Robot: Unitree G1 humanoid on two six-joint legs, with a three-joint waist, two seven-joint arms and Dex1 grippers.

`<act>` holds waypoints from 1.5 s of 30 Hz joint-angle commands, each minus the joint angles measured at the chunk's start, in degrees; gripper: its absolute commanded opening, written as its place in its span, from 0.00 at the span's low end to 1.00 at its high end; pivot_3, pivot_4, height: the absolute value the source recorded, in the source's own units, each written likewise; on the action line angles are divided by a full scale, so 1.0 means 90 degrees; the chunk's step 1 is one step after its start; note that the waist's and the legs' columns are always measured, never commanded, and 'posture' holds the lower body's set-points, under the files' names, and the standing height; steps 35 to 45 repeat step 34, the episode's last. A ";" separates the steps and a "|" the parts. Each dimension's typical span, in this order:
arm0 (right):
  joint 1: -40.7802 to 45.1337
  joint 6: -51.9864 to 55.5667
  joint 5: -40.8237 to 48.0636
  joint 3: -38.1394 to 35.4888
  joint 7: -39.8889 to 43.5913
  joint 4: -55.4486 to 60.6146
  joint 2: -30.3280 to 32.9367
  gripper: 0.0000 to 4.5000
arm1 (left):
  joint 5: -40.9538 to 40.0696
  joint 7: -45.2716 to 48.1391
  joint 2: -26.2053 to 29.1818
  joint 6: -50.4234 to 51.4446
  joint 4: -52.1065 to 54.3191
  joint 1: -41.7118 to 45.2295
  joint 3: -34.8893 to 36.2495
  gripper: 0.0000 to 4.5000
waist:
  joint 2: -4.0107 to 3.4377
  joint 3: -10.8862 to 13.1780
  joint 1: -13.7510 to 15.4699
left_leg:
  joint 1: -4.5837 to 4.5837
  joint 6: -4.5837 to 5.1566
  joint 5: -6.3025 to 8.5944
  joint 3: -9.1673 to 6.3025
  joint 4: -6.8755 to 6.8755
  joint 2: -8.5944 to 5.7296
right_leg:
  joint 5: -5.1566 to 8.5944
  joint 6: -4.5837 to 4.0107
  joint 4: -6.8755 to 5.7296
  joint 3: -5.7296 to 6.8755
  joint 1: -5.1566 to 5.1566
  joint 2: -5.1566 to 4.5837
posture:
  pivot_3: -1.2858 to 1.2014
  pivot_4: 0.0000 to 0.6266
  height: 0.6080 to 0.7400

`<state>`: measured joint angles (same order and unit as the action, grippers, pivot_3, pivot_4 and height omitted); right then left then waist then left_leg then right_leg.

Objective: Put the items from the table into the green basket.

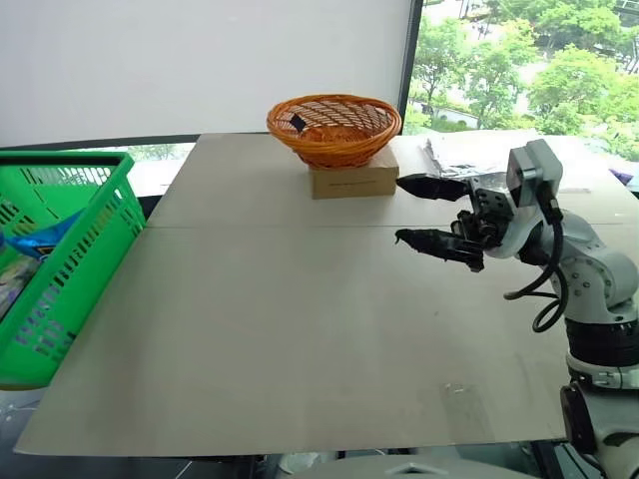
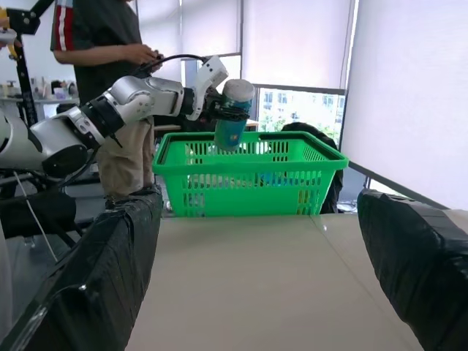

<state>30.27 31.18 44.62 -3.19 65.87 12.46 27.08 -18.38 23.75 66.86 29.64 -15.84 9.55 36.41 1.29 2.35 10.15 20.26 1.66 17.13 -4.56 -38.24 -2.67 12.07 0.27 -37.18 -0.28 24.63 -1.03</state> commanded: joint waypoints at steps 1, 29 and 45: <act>0.0038 -0.0219 -0.0005 -0.0083 -0.0039 0.0083 -0.0024 1.00 | 0.0340 -0.0120 -0.0015 -0.0588 -0.0419 0.0404 -0.0158 0.64 | 0.0014 -0.0009 0.0037 | 0.0005 0.0000 0.0000 -0.0002 0.0000 -0.0001 | -0.0001 -0.0001 0.0003 0.0002 0.0001 -0.0002 | 0.62 0.00 1.00; -0.3532 -0.2941 -0.2753 -0.0755 -0.1223 -0.1491 0.1019 1.00 | -0.0797 0.0771 -0.3952 -0.0246 0.5105 -0.3268 -0.2818 0.99 | -0.0038 -0.0061 0.0055 | 0.0012 0.0042 0.0022 0.0034 -0.0012 0.0022 | -0.0005 -0.0018 0.0036 -0.0019 -0.0012 0.0011 | 0.60 0.00 1.00; -0.3721 -0.3199 -0.2686 -0.0834 -0.1203 -0.1658 0.1020 1.00 | -0.0442 0.0916 -0.3880 -0.0546 0.4879 -0.3251 -0.2904 0.99 | -0.0111 -0.0012 -0.0040 | -0.0067 0.0042 0.0022 0.0057 -0.0014 0.0034 | 0.0027 -0.0005 0.0039 -0.0017 -0.0117 0.0020 | 0.60 0.00 1.00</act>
